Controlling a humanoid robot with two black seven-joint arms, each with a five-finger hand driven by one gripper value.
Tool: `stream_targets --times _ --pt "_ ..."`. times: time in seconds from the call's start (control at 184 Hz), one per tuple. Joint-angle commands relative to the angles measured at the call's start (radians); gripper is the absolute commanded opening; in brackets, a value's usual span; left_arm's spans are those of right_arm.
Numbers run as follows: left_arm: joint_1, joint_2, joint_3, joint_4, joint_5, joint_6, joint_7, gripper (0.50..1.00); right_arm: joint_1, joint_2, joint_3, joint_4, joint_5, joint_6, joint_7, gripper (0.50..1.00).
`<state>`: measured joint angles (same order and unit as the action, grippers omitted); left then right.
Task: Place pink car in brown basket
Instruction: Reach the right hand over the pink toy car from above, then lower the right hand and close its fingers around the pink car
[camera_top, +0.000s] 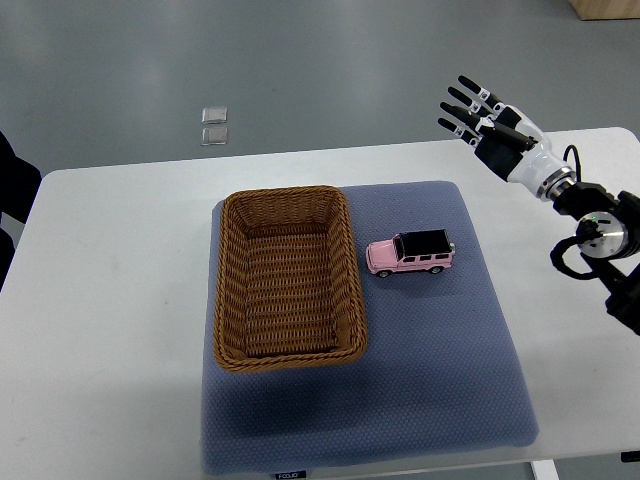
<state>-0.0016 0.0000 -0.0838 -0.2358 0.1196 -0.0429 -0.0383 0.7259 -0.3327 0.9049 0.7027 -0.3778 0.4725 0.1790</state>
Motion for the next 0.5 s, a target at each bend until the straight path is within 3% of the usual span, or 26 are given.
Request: stream_targets --times 0.0,0.195,0.493 --pt "0.000 0.000 0.003 -0.002 0.000 0.000 0.000 1.000 0.076 -0.074 -0.133 0.034 -0.312 0.037 0.002 0.915" --pt "0.000 0.000 0.007 -0.005 0.000 0.000 0.000 1.000 0.185 -0.172 -0.371 0.193 -0.860 0.035 0.004 0.915" --pt "0.000 0.000 0.007 -0.003 0.000 0.000 0.000 1.000 0.198 -0.172 -0.474 0.239 -0.926 0.006 -0.001 0.913"
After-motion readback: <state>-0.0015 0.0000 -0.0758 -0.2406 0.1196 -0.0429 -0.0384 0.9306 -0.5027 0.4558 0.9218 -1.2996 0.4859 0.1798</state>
